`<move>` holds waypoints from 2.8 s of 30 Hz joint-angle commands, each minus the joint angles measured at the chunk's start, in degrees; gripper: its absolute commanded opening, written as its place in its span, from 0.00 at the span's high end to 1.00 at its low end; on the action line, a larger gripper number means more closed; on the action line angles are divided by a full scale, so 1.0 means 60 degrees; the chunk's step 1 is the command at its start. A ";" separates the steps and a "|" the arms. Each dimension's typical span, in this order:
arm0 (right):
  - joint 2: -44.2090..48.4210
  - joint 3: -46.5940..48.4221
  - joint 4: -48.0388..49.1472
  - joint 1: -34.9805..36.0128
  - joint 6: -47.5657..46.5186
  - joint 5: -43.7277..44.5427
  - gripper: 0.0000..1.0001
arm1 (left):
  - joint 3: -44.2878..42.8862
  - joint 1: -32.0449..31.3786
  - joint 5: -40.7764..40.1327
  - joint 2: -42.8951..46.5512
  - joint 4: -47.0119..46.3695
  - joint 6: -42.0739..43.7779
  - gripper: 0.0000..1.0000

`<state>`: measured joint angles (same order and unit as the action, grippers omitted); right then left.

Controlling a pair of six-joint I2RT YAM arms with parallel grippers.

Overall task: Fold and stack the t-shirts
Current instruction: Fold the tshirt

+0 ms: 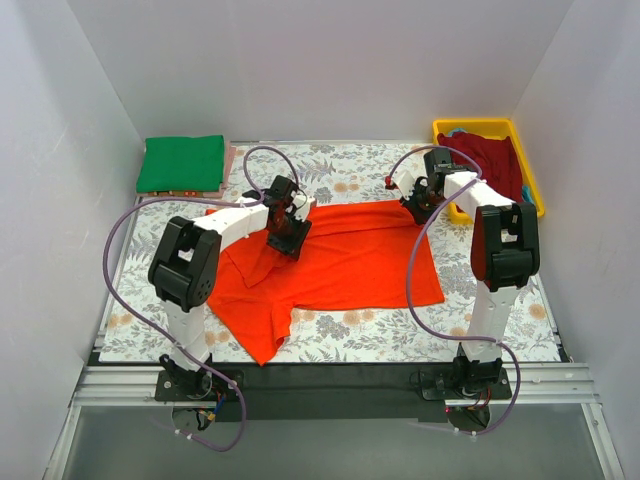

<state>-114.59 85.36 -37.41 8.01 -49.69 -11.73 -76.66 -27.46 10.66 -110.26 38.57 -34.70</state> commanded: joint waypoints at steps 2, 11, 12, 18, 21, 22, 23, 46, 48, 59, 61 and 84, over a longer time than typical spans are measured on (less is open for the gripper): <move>0.0260 0.0011 0.0053 0.0013 -0.0053 -0.0082 0.99 | -0.0202 -0.0022 -0.0282 -0.0154 -0.0070 0.0011 0.63; 0.0274 -0.0003 0.0038 0.0027 -0.0082 -0.0023 0.99 | -0.0040 -0.0037 -0.0414 0.0446 0.0178 0.0099 0.96; 0.0289 -0.0003 0.0038 0.0027 -0.0097 -0.0009 0.99 | -0.0040 -0.0023 -0.0414 0.0621 0.0266 0.0128 0.98; 0.0421 -0.0003 0.0024 0.0013 -0.0141 0.0021 0.99 | 0.0047 -0.0022 -0.0457 0.1105 0.0808 0.0348 1.00; 0.0479 -0.0003 0.0009 0.0027 -0.0185 0.0079 0.99 | 0.0194 -0.0022 -0.0516 0.1281 0.0867 0.0407 1.00; 0.0494 -0.0018 -0.0005 -0.0002 -0.0199 0.0094 0.99 | 0.0223 -0.0022 -0.0502 0.1325 0.0911 0.0422 1.00; 0.0523 -0.0033 -0.0020 -0.0002 -0.0228 0.0094 0.99 | 0.0310 -0.0022 -0.0501 0.1340 0.0926 0.0422 1.00; 0.0773 -0.0766 -0.0561 -0.0017 -0.0405 -0.0199 0.83 | 0.0664 0.0079 -0.0005 0.1574 0.1071 0.0480 0.71; 0.0830 -0.0459 -0.0737 -0.0060 -0.0273 -0.0301 0.65 | 0.0212 0.0693 0.0521 0.1852 0.1174 0.0422 0.55; -0.0280 0.1973 -0.1104 -0.0032 0.2143 -0.1840 0.62 | -0.0084 0.4018 0.1622 0.1488 0.0004 0.0510 0.53; -0.0779 0.2208 -0.1060 -0.0031 0.2435 -0.1752 0.67 | -0.0069 0.4195 0.1608 0.1094 -0.0448 0.0262 0.57; -0.1401 0.3600 -0.0062 -0.0046 0.3068 -0.0710 0.41 | -0.3014 0.5632 0.3533 -0.1564 -0.0028 0.0567 0.58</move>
<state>-129.19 104.47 -37.06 8.05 -30.72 -13.67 -93.43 6.04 23.57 -124.36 34.20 -33.87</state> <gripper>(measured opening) 0.554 0.381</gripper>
